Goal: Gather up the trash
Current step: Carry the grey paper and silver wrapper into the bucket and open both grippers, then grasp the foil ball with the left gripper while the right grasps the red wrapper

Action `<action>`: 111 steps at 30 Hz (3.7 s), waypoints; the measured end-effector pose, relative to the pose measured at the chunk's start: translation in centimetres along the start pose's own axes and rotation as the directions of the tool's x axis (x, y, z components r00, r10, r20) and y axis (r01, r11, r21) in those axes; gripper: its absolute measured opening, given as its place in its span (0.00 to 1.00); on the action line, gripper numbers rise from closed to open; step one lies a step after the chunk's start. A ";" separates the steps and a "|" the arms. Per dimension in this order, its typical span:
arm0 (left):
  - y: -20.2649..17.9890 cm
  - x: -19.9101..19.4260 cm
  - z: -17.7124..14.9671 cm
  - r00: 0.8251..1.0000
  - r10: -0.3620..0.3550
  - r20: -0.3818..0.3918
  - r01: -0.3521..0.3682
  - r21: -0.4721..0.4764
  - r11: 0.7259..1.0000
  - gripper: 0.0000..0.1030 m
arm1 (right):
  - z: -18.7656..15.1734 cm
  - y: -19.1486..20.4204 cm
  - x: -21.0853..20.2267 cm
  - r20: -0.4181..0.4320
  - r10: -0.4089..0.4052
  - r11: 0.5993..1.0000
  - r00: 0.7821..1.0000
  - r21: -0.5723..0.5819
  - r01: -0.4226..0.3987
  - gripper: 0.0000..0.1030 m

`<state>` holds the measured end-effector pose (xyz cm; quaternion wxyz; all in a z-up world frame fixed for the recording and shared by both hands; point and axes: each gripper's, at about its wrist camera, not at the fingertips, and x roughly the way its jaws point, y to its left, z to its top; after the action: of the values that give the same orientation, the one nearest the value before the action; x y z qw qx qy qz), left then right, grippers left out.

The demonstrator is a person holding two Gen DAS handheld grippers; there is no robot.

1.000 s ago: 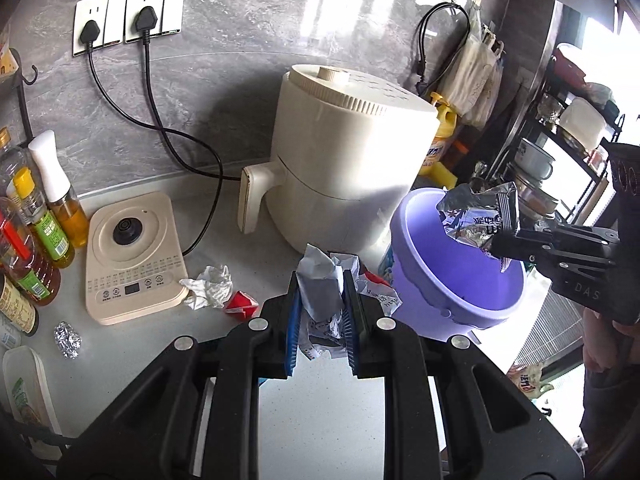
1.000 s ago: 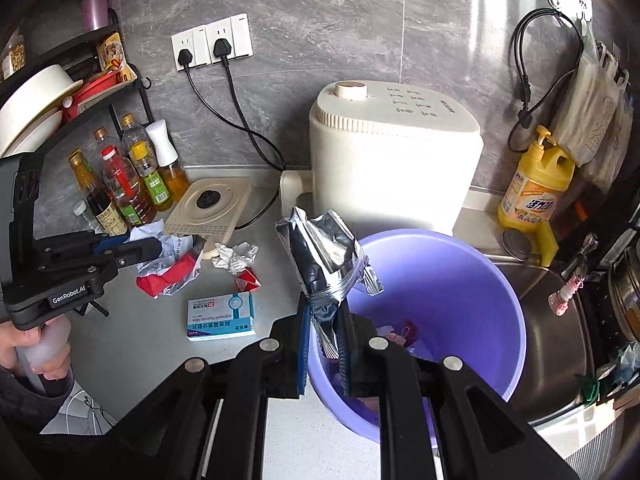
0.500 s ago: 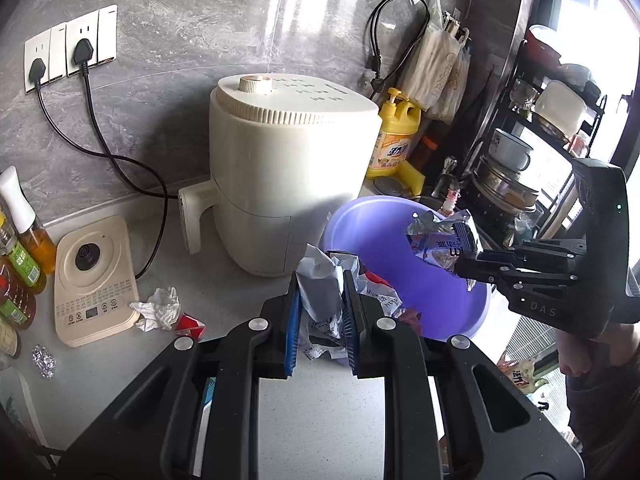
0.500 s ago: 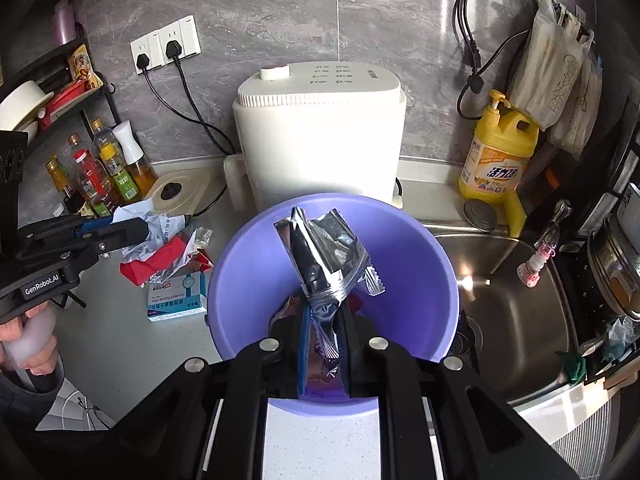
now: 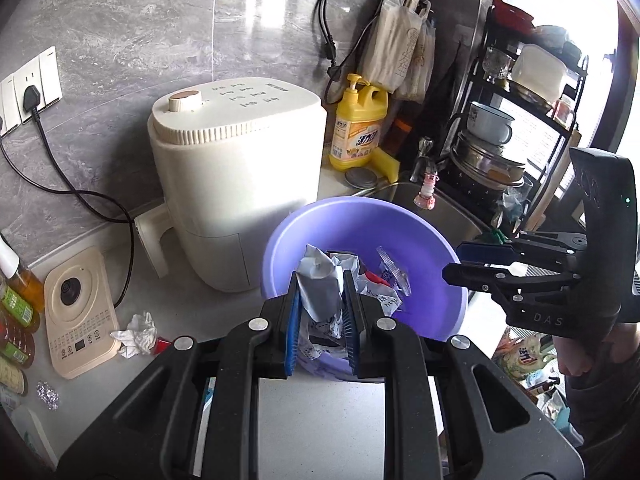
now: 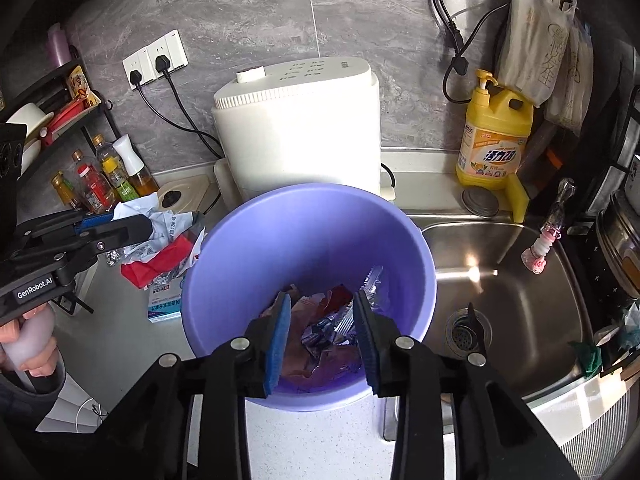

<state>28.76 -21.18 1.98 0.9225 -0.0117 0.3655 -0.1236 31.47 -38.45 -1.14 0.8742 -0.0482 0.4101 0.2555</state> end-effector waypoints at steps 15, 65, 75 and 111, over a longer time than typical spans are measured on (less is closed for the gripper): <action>-2.4 3.9 1.1 0.998 -0.046 -0.046 0.049 0.074 0.996 0.70 | -3.5 -4.8 -3.6 0.037 -0.088 0.985 0.995 0.151 0.082 0.32; 26.3 -6.5 -13.9 0.927 0.337 -0.167 -0.376 -0.411 0.831 0.94 | 2.8 23.4 9.4 -0.096 0.123 0.952 0.988 -0.268 -0.144 0.92; 31.1 -3.4 -15.9 0.884 0.407 -0.231 -0.466 -0.521 0.715 0.94 | 3.1 23.5 16.5 -0.202 0.105 0.958 0.974 -0.244 -0.153 0.82; 39.5 0.6 -20.7 0.736 0.547 -0.398 -0.666 -0.568 0.483 0.44 | 2.4 25.8 31.2 -0.380 -0.001 0.927 0.925 -0.348 -0.142 0.40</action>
<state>23.80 18.36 -17.97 0.8004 -0.2074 0.4380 0.3528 37.23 -2.75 -19.46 0.7454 -0.2442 0.5148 0.3459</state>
